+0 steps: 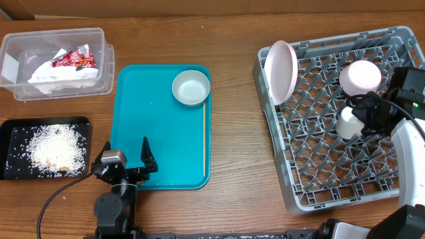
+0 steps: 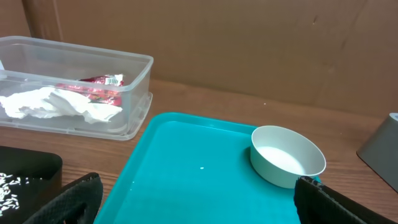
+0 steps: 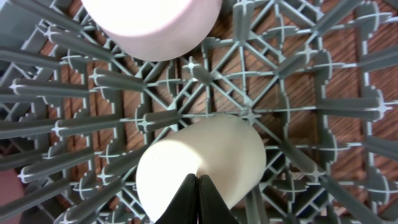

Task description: Sort waste into correct bins and load items into the dishwasher

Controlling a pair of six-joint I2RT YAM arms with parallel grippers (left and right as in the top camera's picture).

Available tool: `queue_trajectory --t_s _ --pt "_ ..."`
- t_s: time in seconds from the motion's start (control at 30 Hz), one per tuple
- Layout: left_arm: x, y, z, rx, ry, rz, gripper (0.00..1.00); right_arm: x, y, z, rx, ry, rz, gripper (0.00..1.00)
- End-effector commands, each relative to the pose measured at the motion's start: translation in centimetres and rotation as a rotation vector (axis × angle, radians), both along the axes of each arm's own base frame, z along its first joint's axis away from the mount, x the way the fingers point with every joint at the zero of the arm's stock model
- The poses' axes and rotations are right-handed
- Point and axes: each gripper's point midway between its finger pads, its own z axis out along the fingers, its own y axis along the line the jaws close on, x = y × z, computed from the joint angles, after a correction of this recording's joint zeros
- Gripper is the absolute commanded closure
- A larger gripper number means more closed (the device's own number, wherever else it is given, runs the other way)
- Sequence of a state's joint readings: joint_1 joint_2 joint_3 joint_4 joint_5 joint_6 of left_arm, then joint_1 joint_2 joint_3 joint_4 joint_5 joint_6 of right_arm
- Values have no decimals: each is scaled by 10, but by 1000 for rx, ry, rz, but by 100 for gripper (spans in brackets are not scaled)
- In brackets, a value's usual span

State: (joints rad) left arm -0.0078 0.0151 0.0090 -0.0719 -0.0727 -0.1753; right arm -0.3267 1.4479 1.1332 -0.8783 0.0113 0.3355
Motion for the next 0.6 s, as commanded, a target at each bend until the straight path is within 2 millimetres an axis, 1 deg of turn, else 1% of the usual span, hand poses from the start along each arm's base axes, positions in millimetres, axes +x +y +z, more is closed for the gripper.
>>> queue_trajectory --t_s 0.0,0.13,0.23,0.3,0.43,0.57 --pt "0 1 1 23 -6 7 0 6 0 -2 9 -5 21 96" --pt "0 1 1 23 -6 6 0 0 2 -26 33 66 24 96" --pt "0 1 1 23 -6 7 0 -5 -3 -28 10 94 -3 96" --pt "0 1 1 23 -6 6 0 -9 -10 -17 -17 93 -59 96" --pt "0 1 1 23 -6 6 0 -11 -12 14 -45 44 -69 96" --pt "0 1 1 23 -6 7 0 -12 -7 49 -50 -44 -59 96"
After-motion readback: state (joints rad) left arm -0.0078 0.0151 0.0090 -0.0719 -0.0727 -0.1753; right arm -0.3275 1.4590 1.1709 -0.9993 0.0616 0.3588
